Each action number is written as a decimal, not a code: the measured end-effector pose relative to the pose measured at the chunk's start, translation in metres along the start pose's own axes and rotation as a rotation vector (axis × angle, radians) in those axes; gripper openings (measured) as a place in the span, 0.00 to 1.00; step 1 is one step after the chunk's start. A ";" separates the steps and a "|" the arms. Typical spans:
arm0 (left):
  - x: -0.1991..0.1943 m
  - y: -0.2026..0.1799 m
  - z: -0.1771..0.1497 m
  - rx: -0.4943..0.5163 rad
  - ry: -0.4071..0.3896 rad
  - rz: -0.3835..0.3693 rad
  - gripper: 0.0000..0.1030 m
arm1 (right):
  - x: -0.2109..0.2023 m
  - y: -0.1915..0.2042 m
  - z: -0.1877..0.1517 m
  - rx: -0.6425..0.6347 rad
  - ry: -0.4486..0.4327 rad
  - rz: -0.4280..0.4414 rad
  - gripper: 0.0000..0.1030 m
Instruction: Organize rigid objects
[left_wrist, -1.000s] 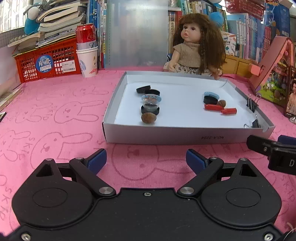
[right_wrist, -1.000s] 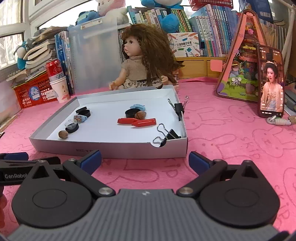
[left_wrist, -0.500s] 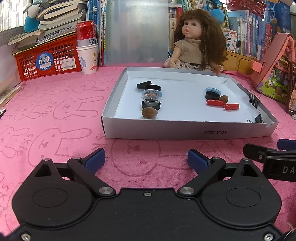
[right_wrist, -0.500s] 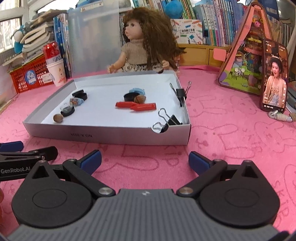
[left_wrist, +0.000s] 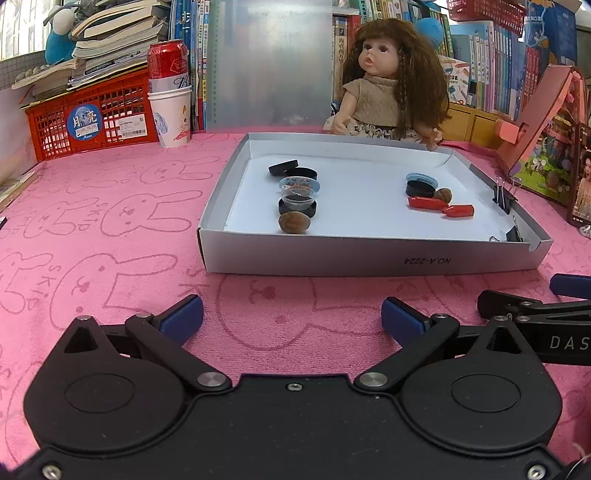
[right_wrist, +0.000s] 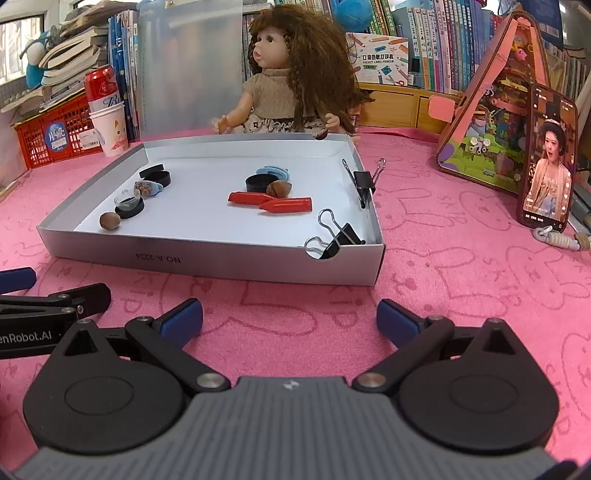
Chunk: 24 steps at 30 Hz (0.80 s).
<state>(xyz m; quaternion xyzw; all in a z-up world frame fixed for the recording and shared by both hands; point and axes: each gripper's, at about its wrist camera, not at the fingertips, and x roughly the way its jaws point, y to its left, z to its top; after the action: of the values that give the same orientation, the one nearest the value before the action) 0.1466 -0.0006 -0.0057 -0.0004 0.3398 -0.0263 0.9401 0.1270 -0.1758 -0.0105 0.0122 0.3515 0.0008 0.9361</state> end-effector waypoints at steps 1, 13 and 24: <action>0.000 0.000 0.000 0.001 0.000 0.001 1.00 | 0.000 0.000 0.000 -0.001 0.000 0.000 1.00; 0.001 -0.001 -0.001 0.002 -0.001 0.002 1.00 | 0.002 0.004 0.000 -0.025 0.009 -0.019 1.00; 0.001 -0.001 -0.001 0.003 -0.001 0.003 1.00 | 0.002 0.004 0.000 -0.026 0.010 -0.019 1.00</action>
<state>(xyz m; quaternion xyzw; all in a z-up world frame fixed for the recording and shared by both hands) 0.1466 -0.0016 -0.0074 0.0014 0.3395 -0.0256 0.9403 0.1284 -0.1721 -0.0113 -0.0035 0.3561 -0.0035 0.9344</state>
